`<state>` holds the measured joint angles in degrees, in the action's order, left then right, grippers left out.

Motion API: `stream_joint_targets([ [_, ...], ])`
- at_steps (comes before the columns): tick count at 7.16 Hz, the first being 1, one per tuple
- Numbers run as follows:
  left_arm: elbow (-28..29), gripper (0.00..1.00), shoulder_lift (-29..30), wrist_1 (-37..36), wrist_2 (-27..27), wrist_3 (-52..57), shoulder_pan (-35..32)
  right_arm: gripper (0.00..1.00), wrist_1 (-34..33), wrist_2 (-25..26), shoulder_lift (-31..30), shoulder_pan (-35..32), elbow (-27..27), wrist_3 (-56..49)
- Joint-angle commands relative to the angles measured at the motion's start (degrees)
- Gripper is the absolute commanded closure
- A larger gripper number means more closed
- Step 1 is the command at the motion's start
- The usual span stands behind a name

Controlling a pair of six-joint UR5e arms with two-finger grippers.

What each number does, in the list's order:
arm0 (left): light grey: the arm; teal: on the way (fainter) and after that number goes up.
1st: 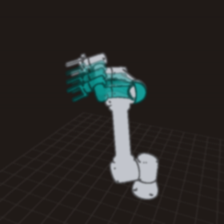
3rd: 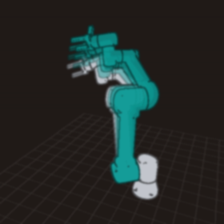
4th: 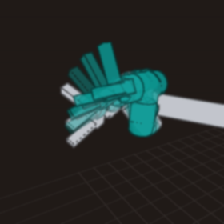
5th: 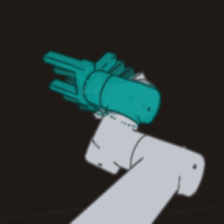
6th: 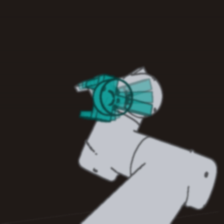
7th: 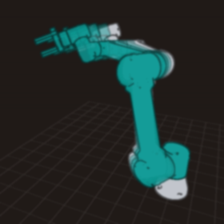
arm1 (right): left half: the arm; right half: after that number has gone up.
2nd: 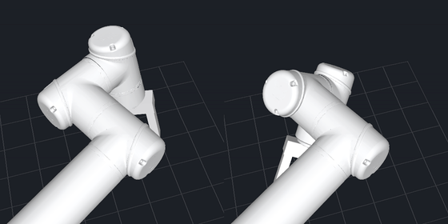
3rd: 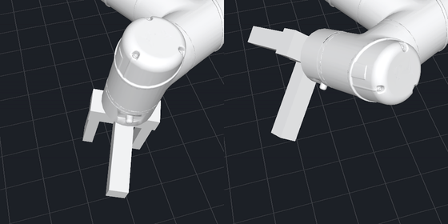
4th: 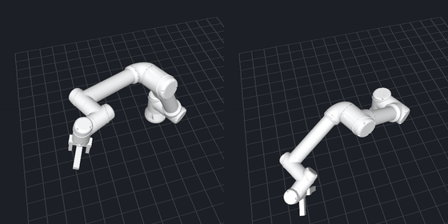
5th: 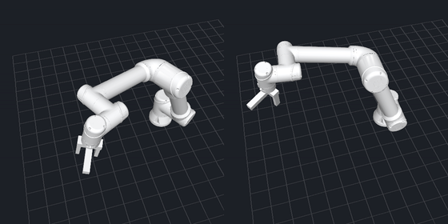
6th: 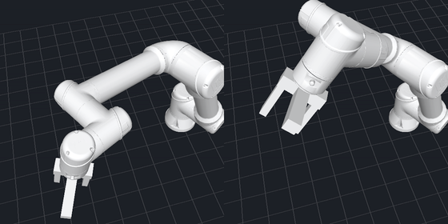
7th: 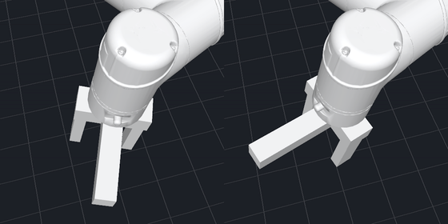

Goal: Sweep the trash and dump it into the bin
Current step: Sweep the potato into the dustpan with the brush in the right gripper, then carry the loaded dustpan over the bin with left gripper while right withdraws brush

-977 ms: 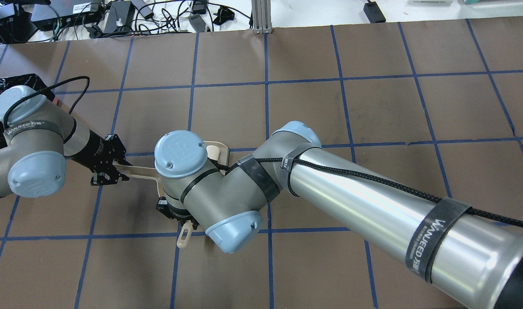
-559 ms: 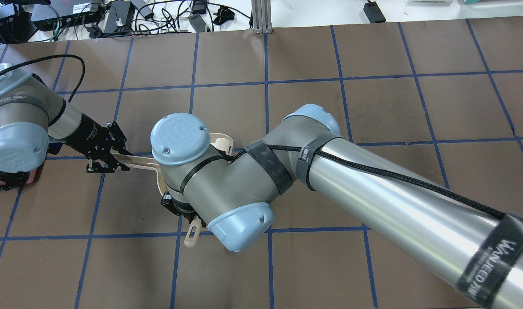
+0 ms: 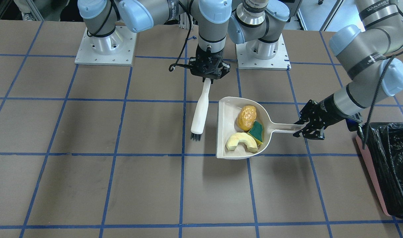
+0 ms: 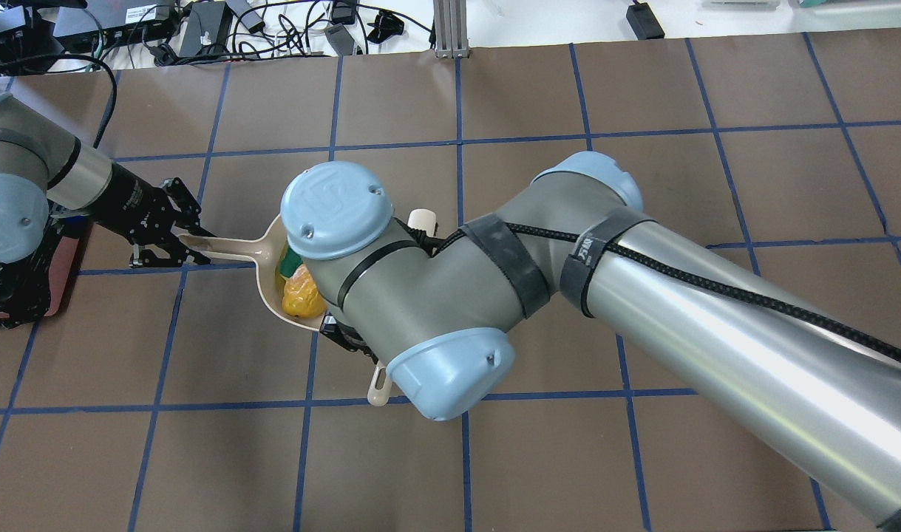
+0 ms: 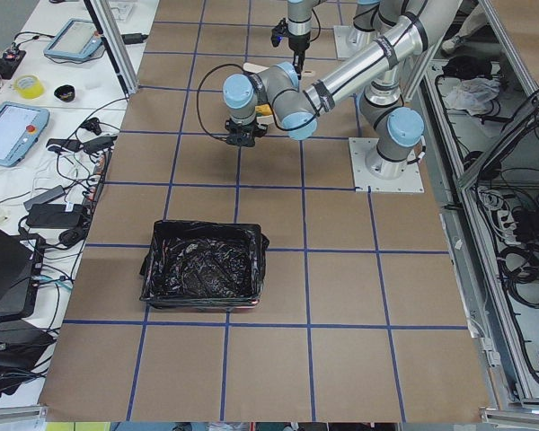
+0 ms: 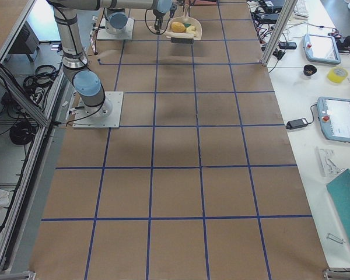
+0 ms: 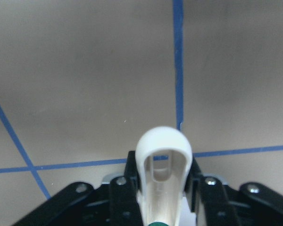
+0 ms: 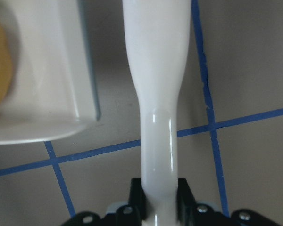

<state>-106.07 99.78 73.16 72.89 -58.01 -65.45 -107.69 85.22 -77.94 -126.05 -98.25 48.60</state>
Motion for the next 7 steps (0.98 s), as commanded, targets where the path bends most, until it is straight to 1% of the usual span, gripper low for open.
stream_joint_targets([
  [1,6.4,1.00,3.0,0.6,-0.3,0.2,3.0,1.00,0.9,-0.9,-0.5,10.3,0.0,-11.6],
  [2,8.8,1.00,4.9,0.6,-0.1,0.1,4.5,1.00,1.8,-1.2,-0.5,16.4,0.1,-19.6],
  [3,11.6,1.00,6.2,2.2,0.1,0.0,6.1,1.00,2.6,-2.1,-0.4,21.4,0.4,-29.3],
  [4,15.9,1.00,7.9,5.7,0.5,0.2,8.0,1.00,3.7,-0.9,-0.5,26.8,0.5,-34.4],
  [5,20.5,1.00,10.1,9.9,2.8,2.6,9.5,1.00,4.4,4.0,-0.1,32.0,0.4,-44.1],
  [6,24.6,1.00,12.4,12.0,3.0,4.5,11.4,1.00,4.3,6.9,0.1,37.1,0.1,-50.9],
  [7,29.0,1.00,15.2,13.8,3.3,5.4,13.6,1.00,3.8,10.2,0.1,40.4,-0.3,-53.8],
])
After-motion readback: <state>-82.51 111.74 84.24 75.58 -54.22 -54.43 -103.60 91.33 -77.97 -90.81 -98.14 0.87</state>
